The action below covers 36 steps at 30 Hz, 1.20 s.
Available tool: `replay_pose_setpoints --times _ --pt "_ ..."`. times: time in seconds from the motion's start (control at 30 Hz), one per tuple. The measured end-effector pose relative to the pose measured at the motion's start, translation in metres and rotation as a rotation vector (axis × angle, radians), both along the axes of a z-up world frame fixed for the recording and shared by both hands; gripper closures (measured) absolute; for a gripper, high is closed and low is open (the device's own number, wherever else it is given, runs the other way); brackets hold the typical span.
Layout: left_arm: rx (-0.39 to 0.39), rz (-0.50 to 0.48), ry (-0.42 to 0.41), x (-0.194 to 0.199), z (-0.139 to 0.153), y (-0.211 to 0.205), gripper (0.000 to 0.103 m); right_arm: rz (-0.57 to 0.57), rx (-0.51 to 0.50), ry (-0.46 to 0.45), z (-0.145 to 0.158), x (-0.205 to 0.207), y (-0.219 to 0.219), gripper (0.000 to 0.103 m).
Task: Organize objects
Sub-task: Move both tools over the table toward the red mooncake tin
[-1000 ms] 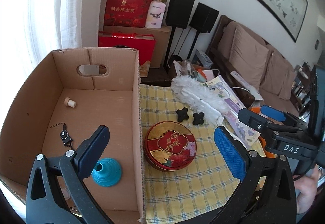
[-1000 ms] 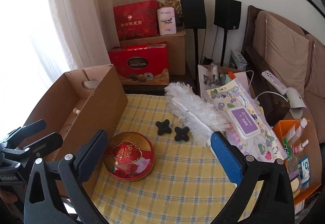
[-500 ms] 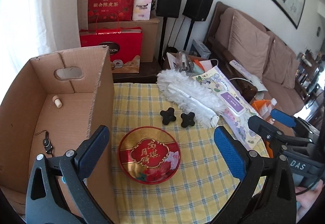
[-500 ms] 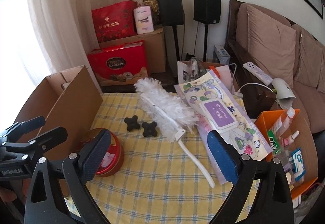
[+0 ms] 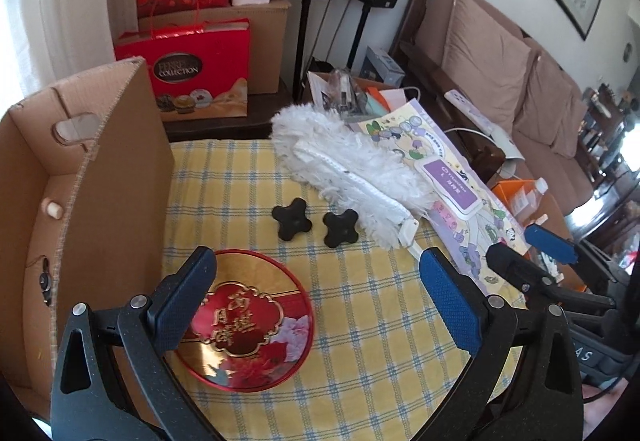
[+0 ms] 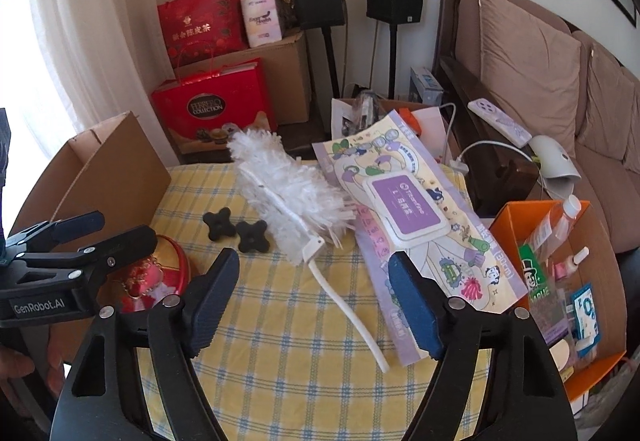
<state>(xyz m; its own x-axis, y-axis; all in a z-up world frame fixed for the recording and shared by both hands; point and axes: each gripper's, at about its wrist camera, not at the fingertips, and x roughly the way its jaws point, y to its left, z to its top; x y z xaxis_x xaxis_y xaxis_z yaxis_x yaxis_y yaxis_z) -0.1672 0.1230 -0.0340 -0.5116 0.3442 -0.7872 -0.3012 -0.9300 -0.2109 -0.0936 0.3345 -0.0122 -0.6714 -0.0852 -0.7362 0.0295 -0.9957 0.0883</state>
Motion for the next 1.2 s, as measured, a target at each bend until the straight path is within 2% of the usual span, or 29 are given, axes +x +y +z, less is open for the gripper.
replay_pose_setpoints --times 0.2,0.37,0.53,0.87,1.07,1.2 --pt "0.000 -0.023 -0.034 -0.003 -0.013 0.012 0.004 0.006 0.018 -0.041 -0.023 -0.003 0.011 0.034" --pt "-0.069 -0.012 -0.022 -0.001 -0.021 0.012 0.004 0.010 0.038 -0.090 -0.046 -0.008 0.015 0.045" --pt "-0.169 -0.001 -0.015 -0.002 -0.032 0.007 0.004 0.027 0.055 -0.116 -0.060 -0.016 0.011 0.045" --pt "-0.255 -0.007 -0.090 -0.006 -0.060 0.006 0.003 0.090 0.069 -0.141 -0.074 -0.034 -0.009 0.046" --pt "-0.326 -0.005 -0.063 -0.005 -0.066 0.009 0.003 0.110 0.063 -0.163 -0.083 -0.042 -0.015 0.053" --pt "-0.367 0.001 -0.057 -0.008 -0.070 0.010 0.003 0.112 0.071 -0.178 -0.089 -0.047 -0.017 0.053"
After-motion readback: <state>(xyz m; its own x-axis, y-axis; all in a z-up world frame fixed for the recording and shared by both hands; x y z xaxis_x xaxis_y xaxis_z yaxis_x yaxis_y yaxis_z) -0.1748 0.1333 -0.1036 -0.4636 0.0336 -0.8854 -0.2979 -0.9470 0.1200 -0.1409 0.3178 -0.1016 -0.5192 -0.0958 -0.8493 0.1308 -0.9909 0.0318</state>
